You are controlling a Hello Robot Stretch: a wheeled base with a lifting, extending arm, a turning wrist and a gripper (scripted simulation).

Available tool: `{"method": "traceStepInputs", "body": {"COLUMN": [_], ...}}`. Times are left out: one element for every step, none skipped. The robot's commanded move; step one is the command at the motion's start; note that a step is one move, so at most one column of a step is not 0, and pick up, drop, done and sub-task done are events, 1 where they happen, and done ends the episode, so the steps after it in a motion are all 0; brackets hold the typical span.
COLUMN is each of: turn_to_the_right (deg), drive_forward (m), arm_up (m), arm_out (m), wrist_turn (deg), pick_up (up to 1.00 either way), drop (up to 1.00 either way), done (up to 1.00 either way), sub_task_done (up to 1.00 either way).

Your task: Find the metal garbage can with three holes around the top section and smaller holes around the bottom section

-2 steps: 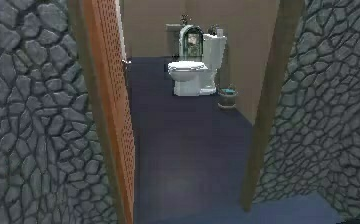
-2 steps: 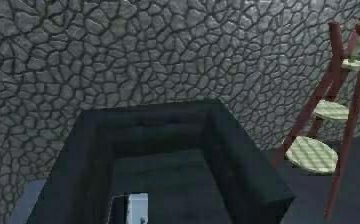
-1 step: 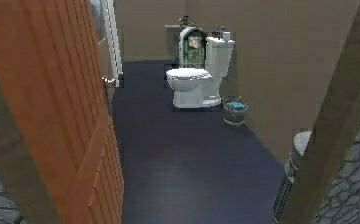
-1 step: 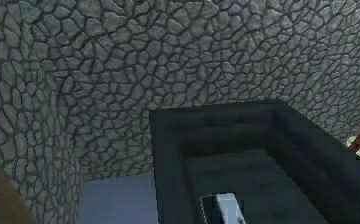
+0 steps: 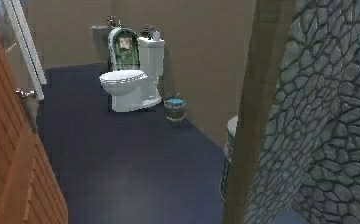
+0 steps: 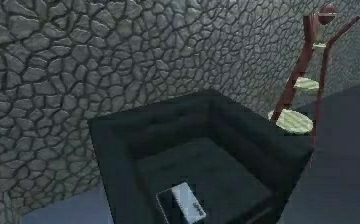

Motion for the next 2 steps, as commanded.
{"method": "traceStepInputs", "body": {"turn_to_the_right": [0.0,30.0], "drive_forward": [0.3,0.0], "arm_up": [0.0,0.0], "arm_out": [0.0,0.0], "wrist_turn": [0.0,0.0], "pick_up": [0.0,0.0], "drop": [0.0,0.0], "done": [0.0,0.0], "sub_task_done": [0.0,0.0]}}
